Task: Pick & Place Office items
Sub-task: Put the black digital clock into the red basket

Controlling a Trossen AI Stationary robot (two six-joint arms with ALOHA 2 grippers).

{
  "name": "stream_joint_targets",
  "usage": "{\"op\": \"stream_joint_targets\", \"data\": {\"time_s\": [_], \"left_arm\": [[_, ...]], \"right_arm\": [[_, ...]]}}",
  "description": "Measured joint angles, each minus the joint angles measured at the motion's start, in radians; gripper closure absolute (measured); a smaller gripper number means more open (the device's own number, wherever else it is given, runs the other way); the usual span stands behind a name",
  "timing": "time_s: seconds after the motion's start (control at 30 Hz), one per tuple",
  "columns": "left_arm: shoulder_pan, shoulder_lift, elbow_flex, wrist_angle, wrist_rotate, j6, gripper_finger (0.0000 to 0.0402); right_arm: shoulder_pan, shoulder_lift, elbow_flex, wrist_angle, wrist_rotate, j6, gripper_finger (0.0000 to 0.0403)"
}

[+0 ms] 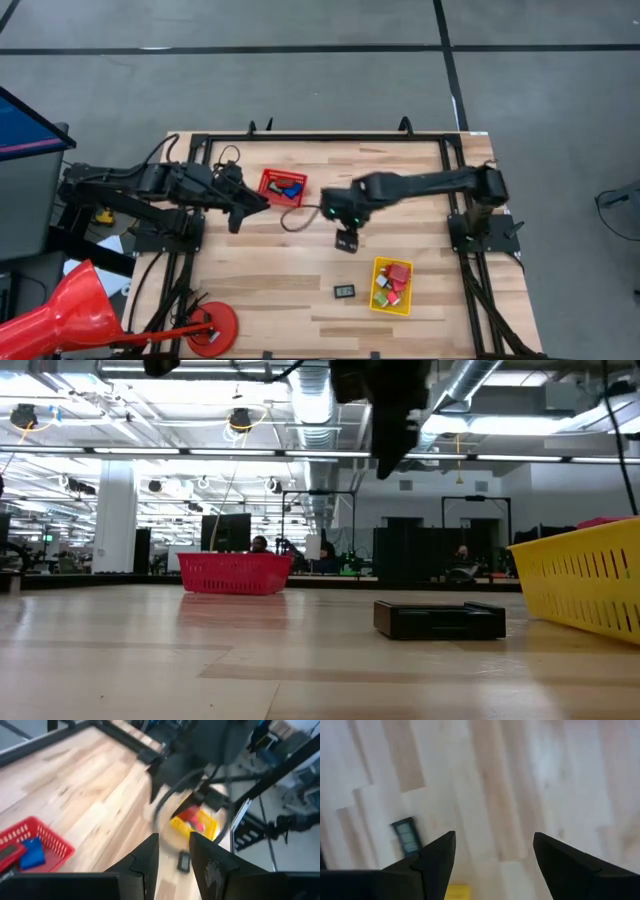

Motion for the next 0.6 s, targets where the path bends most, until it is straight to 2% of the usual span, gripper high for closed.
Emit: {"op": "stream_joint_targets", "data": {"time_s": [0.2, 0.4, 0.6], "left_arm": [[-0.042, -0.025, 0.0, -0.135, -0.005, -0.022, 0.0298], [-0.15, -0.025, 0.0, -0.248, -0.013, -0.073, 0.0298], [-0.307, -0.038, 0.0, -0.31, -0.225, -0.138, 0.0298]], "right_arm": [[0.141, -0.104, -0.163, 0.167, 0.075, 0.13, 0.0143], [0.285, -0.068, -0.169, 0.198, 0.143, 0.119, 0.0143], [0.342, 0.008, -0.169, 0.241, 0.144, 0.131, 0.0143]]}}
